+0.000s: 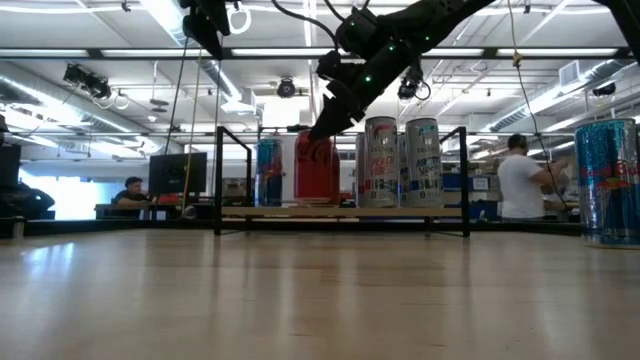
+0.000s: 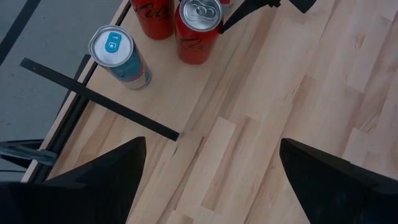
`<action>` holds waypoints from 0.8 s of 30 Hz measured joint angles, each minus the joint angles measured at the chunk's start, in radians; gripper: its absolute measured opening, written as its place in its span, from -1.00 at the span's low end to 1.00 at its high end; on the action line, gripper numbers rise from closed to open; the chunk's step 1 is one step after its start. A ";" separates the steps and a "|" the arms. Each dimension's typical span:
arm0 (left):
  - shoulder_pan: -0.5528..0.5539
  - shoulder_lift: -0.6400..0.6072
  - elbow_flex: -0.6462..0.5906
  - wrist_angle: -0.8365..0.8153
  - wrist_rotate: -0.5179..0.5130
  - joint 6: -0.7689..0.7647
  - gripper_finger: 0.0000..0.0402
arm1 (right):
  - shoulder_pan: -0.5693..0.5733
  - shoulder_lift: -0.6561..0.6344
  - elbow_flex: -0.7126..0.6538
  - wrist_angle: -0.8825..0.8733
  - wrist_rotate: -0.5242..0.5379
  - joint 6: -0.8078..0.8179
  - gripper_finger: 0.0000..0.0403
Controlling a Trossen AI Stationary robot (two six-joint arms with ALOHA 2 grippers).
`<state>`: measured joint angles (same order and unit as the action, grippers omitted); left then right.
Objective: Place canned beverage on shelf
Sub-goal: Put the red-black soda can on the shelf aligned with the other red-black soda can, then put the blue soda can on the shelf aligned with the other blue soda can
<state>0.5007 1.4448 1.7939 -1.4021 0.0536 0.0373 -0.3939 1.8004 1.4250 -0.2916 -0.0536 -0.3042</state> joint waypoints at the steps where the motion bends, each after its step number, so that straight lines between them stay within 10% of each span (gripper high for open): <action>1: 0.000 0.000 0.000 0.000 0.000 0.000 0.85 | 0.000 0.000 0.000 0.000 0.000 -0.001 0.51; 24: 0.000 0.000 0.000 0.000 0.000 -0.001 0.85 | -0.001 -0.007 0.003 0.039 0.006 0.006 0.70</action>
<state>0.5008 1.4448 1.7939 -1.4025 0.0536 0.0364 -0.3946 1.7932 1.4277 -0.2522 -0.0475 -0.2987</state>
